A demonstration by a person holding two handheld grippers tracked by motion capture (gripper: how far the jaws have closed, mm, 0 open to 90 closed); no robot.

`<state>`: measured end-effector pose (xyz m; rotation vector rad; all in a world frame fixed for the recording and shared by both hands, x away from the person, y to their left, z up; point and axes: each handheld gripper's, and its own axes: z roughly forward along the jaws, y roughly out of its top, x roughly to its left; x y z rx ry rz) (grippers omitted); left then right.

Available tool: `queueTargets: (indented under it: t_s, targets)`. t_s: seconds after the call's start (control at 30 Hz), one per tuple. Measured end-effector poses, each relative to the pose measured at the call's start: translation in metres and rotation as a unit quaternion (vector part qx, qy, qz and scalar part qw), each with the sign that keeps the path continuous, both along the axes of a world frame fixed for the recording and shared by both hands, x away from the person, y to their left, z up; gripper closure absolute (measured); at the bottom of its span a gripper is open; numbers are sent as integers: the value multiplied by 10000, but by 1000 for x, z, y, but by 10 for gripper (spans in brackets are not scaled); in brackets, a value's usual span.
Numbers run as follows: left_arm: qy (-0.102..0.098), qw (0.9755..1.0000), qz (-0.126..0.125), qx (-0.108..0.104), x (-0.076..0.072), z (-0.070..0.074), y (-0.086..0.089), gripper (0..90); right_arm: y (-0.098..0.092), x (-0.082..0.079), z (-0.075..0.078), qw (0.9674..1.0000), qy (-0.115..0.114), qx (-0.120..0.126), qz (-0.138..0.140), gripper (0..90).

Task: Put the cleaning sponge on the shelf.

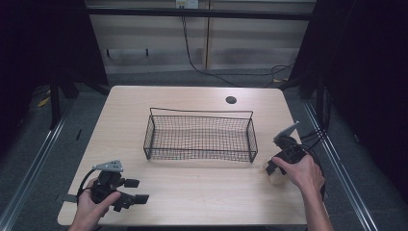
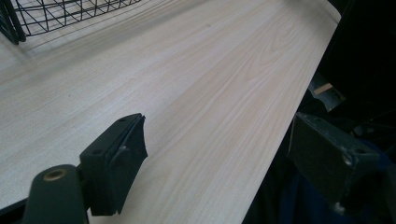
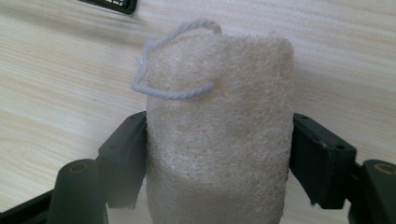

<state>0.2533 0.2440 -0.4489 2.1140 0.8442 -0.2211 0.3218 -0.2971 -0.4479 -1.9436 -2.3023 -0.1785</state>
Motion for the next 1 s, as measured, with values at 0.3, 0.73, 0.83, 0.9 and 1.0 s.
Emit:
queueTargets:
  t_s: [0.3,0.73,0.83,0.9,1.0]
  targets:
    - [3,10000,5,-7,0,0,0,186,-1,-2,6,9998,4,163,115,269]
    - [-45,10000,23,-27,-1,1,0,186,-8,-11,20,9989,-166,426,44,270]
    - [-44,10000,31,-40,-1,1,0,186,-7,-12,24,9985,-176,511,69,270]
    - [-36,10000,14,-27,-1,1,0,186,-7,-13,28,9982,-211,563,88,270]
    - [-41,10000,0,-30,-1,1,0,186,-8,-14,31,9975,-232,663,73,271]
